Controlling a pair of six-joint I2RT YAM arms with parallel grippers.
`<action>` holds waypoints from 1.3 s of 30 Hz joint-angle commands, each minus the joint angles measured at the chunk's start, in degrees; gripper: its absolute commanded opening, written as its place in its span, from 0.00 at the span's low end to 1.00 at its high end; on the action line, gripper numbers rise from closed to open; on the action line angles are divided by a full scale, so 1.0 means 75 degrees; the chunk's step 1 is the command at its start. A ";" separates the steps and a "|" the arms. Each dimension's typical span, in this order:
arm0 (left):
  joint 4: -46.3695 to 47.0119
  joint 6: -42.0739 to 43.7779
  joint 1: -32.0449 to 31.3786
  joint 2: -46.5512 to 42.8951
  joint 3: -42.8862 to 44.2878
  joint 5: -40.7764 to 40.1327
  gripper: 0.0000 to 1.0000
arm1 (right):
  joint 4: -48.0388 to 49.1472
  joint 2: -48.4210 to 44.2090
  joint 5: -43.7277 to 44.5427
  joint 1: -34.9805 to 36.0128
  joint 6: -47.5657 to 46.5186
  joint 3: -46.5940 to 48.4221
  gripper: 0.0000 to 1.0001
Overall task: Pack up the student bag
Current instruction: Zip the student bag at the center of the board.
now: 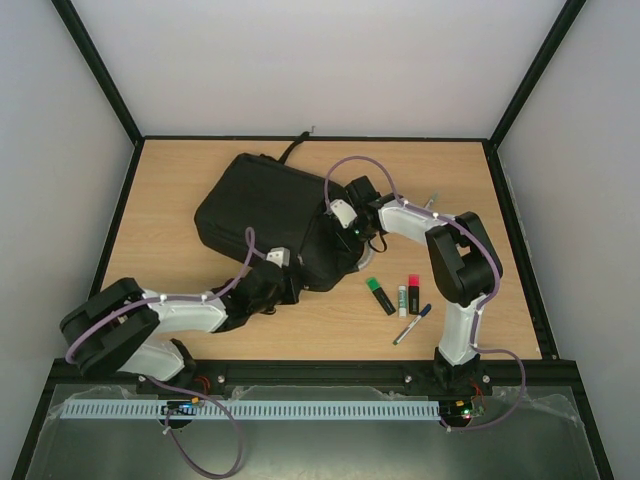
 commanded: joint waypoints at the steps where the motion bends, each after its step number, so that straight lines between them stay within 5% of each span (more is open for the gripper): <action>1: 0.0304 0.0093 -0.0461 0.0453 0.0540 0.0139 0.02 | -0.0577 0.0366 0.0031 0.0021 0.0091 -0.0195 0.28; 8: -0.0394 0.0845 -0.0807 0.0552 0.1235 0.0031 0.07 | -0.0592 0.0202 0.0066 0.0021 0.0067 -0.0203 0.28; 14: -0.2741 0.2171 -0.0803 -0.0283 0.1994 -0.0317 0.47 | -0.0818 -0.0870 -0.0051 -0.0002 0.0159 -0.0179 0.39; 20: -0.4507 0.2910 -0.0419 -0.1382 0.2489 -0.1269 0.68 | -0.1217 -0.2190 -0.0310 -0.0003 0.0085 -0.0544 0.52; 30: -0.4841 0.3096 0.1996 -0.0807 0.2735 -0.1067 0.70 | -0.1926 -0.2955 -0.0456 0.0405 -0.1031 -0.2109 0.48; 39: -0.4235 0.2780 0.2113 -0.0330 0.2246 -0.0525 0.66 | -0.1201 -0.1352 0.0452 0.0467 -0.0548 -0.1338 0.42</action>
